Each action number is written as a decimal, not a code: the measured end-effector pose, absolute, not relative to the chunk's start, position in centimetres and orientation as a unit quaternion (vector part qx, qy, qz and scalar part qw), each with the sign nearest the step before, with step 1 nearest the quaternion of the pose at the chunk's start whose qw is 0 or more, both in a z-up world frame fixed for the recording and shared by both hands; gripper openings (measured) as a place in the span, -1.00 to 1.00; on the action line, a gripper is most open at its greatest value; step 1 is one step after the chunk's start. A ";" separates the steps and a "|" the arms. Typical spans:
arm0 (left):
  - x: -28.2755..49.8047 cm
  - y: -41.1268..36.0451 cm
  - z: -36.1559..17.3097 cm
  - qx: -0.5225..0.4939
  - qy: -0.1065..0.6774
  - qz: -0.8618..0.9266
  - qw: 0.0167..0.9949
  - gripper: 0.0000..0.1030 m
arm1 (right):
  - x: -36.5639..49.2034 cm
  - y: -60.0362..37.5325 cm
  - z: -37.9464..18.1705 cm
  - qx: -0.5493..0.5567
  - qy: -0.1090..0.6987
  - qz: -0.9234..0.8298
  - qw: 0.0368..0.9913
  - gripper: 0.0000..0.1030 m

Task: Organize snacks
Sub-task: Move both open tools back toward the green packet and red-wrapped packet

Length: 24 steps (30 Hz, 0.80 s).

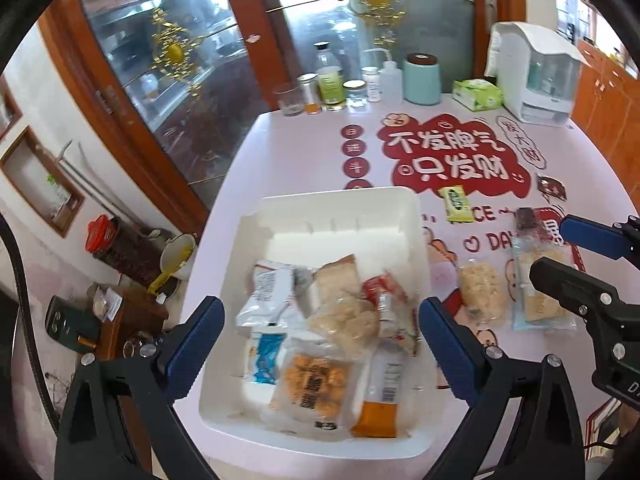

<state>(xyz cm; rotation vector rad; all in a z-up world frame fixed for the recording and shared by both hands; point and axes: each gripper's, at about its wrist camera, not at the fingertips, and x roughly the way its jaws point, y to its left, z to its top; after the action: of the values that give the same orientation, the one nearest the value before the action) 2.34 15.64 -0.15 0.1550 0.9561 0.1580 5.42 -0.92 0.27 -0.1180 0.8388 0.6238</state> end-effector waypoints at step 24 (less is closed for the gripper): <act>15.0 -2.6 -0.6 0.142 0.466 -0.012 0.873 0.89 | 12.4 -24.4 -2.7 -0.034 0.441 0.146 0.885 0.03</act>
<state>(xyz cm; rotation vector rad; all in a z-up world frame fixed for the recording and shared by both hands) 15.04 -2.58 -0.56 0.2971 0.9728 -0.0248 12.38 -24.41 -2.68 -0.0710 0.9172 0.3041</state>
